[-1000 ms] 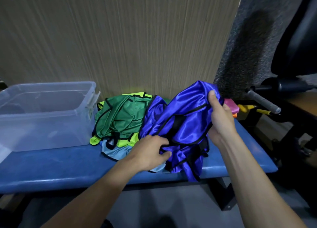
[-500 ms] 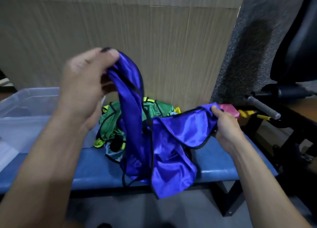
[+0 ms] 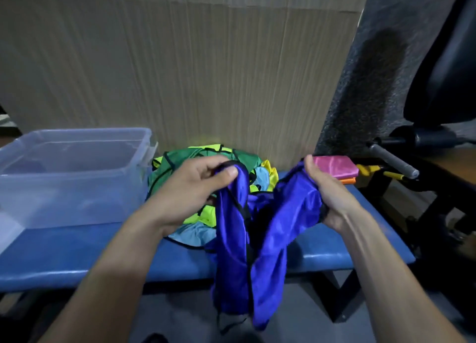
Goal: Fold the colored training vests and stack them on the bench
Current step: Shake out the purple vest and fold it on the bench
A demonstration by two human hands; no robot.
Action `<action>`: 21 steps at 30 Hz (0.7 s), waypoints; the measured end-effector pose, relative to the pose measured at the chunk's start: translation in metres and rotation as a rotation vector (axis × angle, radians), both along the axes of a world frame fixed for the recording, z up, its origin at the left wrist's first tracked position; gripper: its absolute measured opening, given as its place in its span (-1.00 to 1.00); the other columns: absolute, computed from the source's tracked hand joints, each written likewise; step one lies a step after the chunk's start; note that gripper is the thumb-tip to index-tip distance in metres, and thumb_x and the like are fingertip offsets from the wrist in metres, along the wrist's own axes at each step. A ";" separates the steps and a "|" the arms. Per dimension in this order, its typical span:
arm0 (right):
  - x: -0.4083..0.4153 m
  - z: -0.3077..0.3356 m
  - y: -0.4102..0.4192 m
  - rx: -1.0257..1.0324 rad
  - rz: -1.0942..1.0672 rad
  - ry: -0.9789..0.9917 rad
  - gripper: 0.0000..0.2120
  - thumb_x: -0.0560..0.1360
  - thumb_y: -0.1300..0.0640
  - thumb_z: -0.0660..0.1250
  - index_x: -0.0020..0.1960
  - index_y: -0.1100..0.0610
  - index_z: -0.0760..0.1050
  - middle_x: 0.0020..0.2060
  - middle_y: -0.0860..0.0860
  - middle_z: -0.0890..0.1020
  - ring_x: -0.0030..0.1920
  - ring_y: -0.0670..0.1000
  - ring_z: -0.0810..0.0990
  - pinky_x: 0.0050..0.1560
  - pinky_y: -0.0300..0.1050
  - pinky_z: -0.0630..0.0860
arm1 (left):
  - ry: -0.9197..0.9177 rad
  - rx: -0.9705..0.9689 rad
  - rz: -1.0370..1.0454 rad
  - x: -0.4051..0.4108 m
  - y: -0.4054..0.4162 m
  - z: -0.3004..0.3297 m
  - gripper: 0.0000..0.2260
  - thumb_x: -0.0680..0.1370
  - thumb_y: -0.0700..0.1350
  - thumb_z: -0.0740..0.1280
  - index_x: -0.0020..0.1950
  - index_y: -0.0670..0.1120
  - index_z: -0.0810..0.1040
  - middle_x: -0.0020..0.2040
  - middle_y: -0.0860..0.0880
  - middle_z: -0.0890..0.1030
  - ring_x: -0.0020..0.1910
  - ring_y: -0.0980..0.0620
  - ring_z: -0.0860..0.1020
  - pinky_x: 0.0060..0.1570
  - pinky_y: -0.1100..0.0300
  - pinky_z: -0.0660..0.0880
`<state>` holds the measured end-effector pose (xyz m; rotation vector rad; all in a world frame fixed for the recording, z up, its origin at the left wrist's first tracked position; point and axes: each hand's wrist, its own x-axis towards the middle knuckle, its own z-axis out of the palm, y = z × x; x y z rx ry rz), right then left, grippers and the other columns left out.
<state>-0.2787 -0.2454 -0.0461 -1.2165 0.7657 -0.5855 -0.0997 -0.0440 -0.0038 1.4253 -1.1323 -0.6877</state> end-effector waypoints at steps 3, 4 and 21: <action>0.000 0.008 0.008 -0.061 0.125 -0.169 -0.70 0.52 0.04 0.41 0.16 0.21 0.62 -0.04 0.20 0.71 -0.18 0.05 0.71 -0.19 -0.09 0.66 | 0.217 -0.145 0.153 -0.003 -0.004 0.002 -0.84 0.62 -0.14 0.34 -0.12 -0.02 0.68 -0.19 -0.01 0.62 -0.24 0.12 0.57 -0.26 0.27 0.53; 0.002 0.010 0.010 -0.069 0.125 -0.224 -0.73 0.54 0.15 0.39 0.20 0.23 0.60 -0.03 0.19 0.71 -0.18 0.03 0.72 -0.17 -0.11 0.66 | 0.243 -0.197 0.211 -0.003 -0.006 0.004 -0.80 0.61 -0.16 0.34 -0.17 -0.01 0.68 -0.23 0.01 0.62 -0.27 0.13 0.57 -0.30 0.28 0.53; 0.027 0.032 0.084 -0.687 0.364 -0.196 -0.65 0.55 0.07 0.45 0.32 0.08 0.54 -0.35 0.26 0.42 -0.27 0.04 0.39 -0.16 -0.08 0.40 | 0.041 -0.328 0.171 -0.008 0.010 0.016 -0.82 0.64 -0.28 0.28 0.19 -0.12 0.60 -0.15 -0.09 0.65 -0.25 0.07 0.59 -0.25 0.27 0.54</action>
